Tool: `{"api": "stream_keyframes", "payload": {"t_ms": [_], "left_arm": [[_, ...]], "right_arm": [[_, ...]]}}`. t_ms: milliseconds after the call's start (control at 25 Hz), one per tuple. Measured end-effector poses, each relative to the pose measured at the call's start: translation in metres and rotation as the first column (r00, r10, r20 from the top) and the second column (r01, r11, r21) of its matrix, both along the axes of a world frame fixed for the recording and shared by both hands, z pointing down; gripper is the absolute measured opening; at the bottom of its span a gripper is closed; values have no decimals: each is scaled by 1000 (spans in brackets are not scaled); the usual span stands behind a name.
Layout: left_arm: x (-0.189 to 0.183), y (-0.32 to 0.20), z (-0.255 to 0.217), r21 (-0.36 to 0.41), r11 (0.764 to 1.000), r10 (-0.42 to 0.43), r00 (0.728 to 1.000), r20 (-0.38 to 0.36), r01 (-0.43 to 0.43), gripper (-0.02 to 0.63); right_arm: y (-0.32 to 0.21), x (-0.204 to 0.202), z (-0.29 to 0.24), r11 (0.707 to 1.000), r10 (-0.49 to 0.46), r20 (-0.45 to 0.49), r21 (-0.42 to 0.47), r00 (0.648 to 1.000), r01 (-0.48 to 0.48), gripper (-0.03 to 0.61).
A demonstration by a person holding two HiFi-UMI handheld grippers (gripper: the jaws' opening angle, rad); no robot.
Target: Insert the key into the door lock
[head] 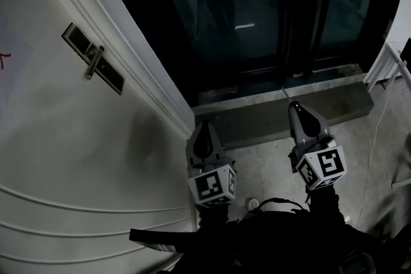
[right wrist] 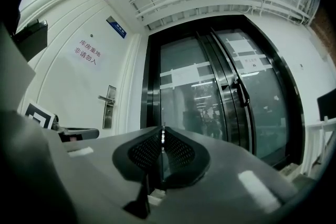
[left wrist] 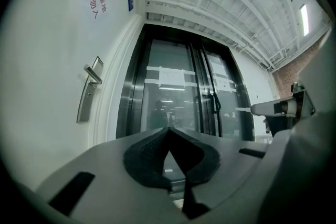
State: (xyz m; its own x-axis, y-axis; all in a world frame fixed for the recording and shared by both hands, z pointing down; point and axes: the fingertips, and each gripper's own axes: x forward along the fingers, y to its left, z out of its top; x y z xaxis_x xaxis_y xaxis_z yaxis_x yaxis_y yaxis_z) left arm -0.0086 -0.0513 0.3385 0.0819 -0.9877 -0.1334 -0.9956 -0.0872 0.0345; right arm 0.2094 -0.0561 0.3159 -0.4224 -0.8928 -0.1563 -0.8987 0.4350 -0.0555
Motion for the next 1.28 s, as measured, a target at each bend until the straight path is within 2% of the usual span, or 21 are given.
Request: {"api": "stream_keyframes", "payload": {"t_ms": [400, 560, 720, 960, 1040, 1160, 1280], "left_arm": [[-23, -25, 19, -36, 999, -23, 1000, -13, 23, 2], [-35, -43, 21, -30, 997, -67, 998, -14, 66, 2], [-57, -72, 21, -18, 988, -154, 988, -17, 153, 2], [-86, -122, 12, -16, 962, -273, 962, 29, 273, 2], [-99, -136, 10, -21, 950, -312, 950, 23, 312, 0], [-122, -146, 4, -18, 917, -399, 917, 16, 399, 2], [-145, -146, 2, -17, 870, -492, 870, 16, 492, 0]], "right_arm": [[-34, -26, 15, 999, -30, -21, -35, 999, 29, 12], [-63, -39, 16, 997, -73, -13, -27, 997, 72, 12], [-109, -63, 15, 989, -150, -11, -20, 989, 150, 12], [-186, -107, 9, 958, -288, -20, -15, 957, 288, 12], [-211, -125, 6, 942, -336, -17, -16, 942, 336, 12], [-240, -157, 0, 907, -422, -19, -15, 906, 422, 12], [-257, -189, -3, 857, -516, -28, -16, 856, 515, 12]]}}
